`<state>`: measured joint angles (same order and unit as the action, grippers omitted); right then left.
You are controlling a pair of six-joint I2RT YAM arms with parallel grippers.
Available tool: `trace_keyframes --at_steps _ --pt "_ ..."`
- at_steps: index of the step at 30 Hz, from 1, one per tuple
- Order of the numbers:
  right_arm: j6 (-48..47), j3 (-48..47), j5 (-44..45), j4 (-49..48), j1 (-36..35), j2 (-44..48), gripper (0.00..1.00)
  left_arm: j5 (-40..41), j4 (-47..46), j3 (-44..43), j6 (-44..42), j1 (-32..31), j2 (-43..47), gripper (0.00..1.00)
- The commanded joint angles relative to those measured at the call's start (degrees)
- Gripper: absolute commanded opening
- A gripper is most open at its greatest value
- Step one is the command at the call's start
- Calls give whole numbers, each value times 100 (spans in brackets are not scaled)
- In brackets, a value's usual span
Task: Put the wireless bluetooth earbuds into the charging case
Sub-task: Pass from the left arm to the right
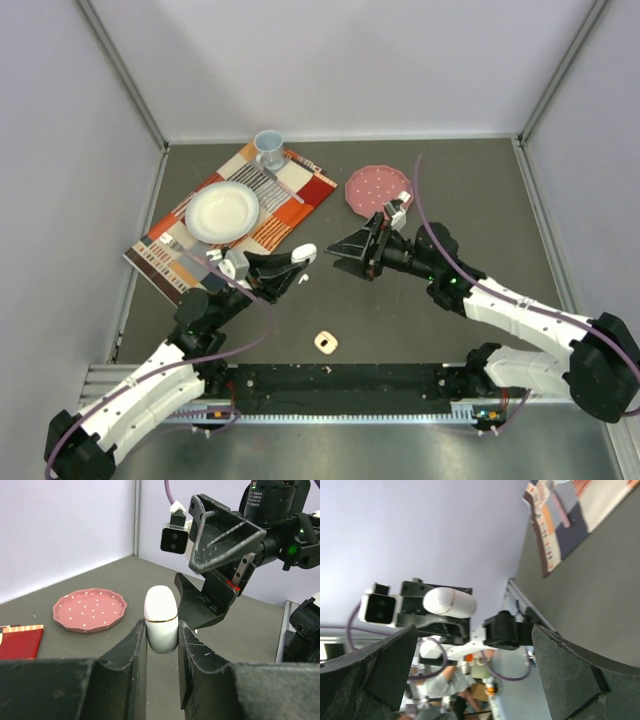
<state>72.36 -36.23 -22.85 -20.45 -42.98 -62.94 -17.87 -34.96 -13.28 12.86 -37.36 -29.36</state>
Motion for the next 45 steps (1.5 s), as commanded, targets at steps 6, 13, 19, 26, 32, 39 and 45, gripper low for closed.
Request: trace_keyframes --at_steps 6,13,19,26,32,39,45 --pt "1561 -60 -36 -2042 -280 -491 98 -235 -811 62 -56 -34 -184 0" --pt "1790 -104 202 -2244 -465 -825 92 -287 -855 53 -3 -34 -184 0" --pt "1905 -157 255 -2341 -474 -1027 83 -472 -837 45 -12 -34 -157 0" --pt "1940 -271 202 -2411 -545 -1115 76 -367 -775 88 -64 -34 -131 0" --pt "2045 -271 220 -2464 -659 -1115 64 -340 -793 53 -82 -43 -245 0" --pt "2081 -244 264 -2552 -685 -1142 54 -322 -811 62 -109 -43 -245 0" --pt "2195 -209 211 -2850 -685 -1273 43 -411 -741 53 -82 -43 -280 0"
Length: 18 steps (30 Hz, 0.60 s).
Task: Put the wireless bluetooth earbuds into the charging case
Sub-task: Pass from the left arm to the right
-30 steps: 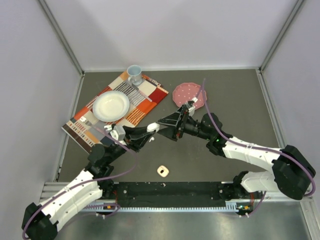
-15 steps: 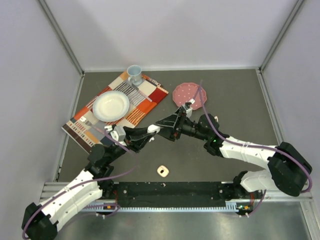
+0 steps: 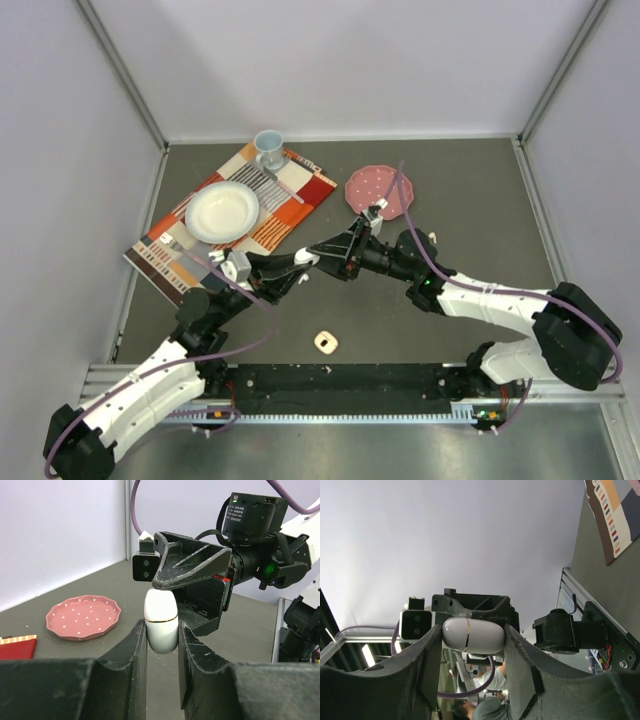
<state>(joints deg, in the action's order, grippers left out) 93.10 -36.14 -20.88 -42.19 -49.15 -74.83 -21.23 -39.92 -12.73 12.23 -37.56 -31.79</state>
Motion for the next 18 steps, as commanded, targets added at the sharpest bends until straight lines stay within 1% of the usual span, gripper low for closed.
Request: trace_keyframes --at_steps 1,3,5,7,8,10,12,15,17,18 --pt "129 -218 14 -693 -78 -85 43 -65 -227 7 -19 -14 -46 0" --pt "121 -227 14 -694 -78 -76 38 -21 -174 -1 -36 -23 -46 0" --pt "25 -270 14 -615 -86 -41 38 31 -8 -45 -28 -14 -55 0" --pt "-133 -306 49 -352 -95 21 38 49 177 -124 -10 -23 -82 8" --pt "-169 -323 67 -281 -113 47 35 67 221 -142 25 -23 -99 13" --pt "-248 -315 111 -193 -122 91 31 41 309 -194 51 -23 -152 16" --pt "-257 -323 128 -140 -130 117 31 23 345 -221 69 -23 -204 23" --pt "-380 -367 146 79 -122 170 30 5 353 -247 69 -14 -240 29" --pt "-477 -394 190 167 -130 232 30 23 353 -256 78 -23 -240 30" --pt "-512 -402 207 211 -139 249 30 14 371 -274 87 -23 -257 32"
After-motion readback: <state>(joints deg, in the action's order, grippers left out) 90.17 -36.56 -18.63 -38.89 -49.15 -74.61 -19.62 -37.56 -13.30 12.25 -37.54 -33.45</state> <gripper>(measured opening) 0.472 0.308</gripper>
